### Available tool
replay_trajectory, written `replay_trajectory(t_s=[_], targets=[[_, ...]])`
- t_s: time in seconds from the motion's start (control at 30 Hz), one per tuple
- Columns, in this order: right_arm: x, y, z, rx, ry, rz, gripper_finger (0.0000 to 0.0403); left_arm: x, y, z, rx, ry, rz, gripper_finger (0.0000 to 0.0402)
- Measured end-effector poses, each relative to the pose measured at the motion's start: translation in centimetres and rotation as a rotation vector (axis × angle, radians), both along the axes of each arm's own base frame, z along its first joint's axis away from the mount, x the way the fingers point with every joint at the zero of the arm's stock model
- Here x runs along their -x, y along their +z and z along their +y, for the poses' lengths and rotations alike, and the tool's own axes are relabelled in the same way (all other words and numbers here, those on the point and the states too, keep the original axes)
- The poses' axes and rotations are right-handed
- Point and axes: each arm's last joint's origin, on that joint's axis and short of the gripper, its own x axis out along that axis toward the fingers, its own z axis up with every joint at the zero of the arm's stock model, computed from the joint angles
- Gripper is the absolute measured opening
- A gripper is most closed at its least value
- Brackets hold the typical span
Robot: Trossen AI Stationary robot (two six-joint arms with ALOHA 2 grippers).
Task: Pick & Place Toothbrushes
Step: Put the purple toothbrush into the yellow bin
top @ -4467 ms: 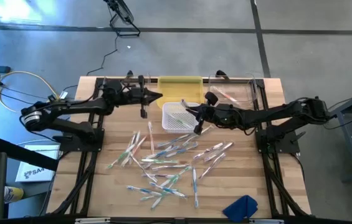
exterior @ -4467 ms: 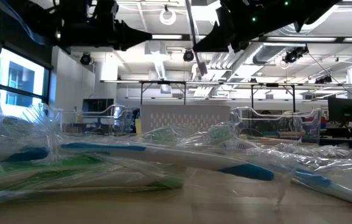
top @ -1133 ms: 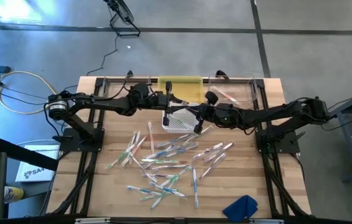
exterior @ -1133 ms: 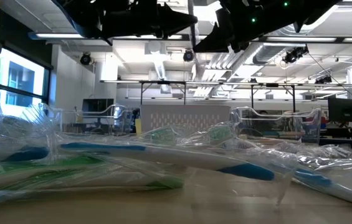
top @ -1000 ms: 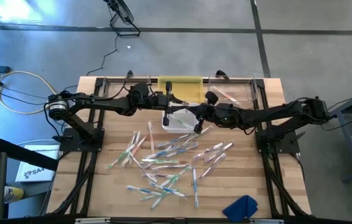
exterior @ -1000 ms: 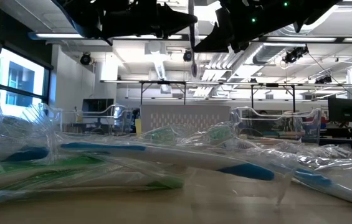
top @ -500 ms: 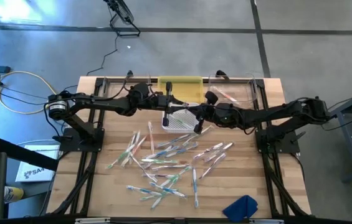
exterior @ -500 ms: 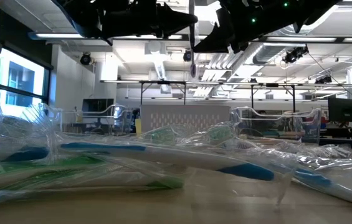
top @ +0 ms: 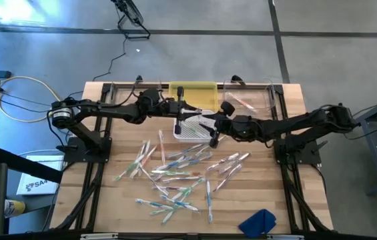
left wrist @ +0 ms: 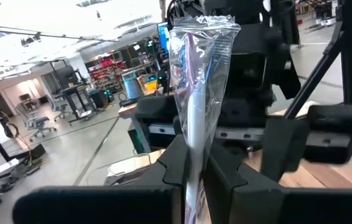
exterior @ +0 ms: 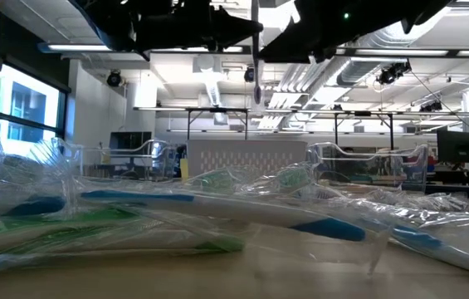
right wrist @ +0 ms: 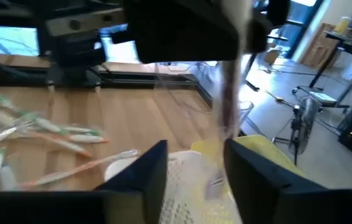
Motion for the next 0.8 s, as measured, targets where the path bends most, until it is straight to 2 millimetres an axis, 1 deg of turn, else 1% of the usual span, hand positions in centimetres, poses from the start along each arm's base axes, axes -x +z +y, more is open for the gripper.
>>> replay_trajectory(t_s=[0.1, 0.17, 0.3, 0.43, 0.63, 0.73, 0.8], targets=[[0.7, 0.7, 0.8, -0.001, 0.028, -0.002, 0.0205, 0.0, 0.0, 0.0, 0.0, 0.002, 0.0, 0.0022], [1.3, 1.0, 1.3, -0.007, 0.033, 0.024, 0.0221, 0.0, 0.0, 0.0, -0.015, 0.004, 0.001, 0.0022], [2.8, 1.5, 1.8, -0.051, 0.005, 0.058, 0.0225, 0.6, 0.3, 0.8, -0.027, 0.022, 0.016, 0.0022], [4.0, 1.5, 1.9, -0.111, -0.028, 0.099, 0.0206, 1.5, 0.2, 2.9, -0.021, 0.05, 0.054, 0.0022], [4.9, 1.2, 2.0, -0.126, -0.043, 0.164, 0.0157, 3.6, -0.3, 7.3, 0.056, 0.104, 0.111, 0.0022], [4.9, 1.2, 2.0, -0.125, -0.043, 0.175, 0.013, 4.4, -0.6, 8.7, 0.088, 0.149, 0.14, 0.0022], [5.0, 1.1, 2.0, -0.126, -0.043, 0.186, 0.0111, 4.8, -0.6, 9.3, 0.092, 0.143, 0.137, 0.0022]])
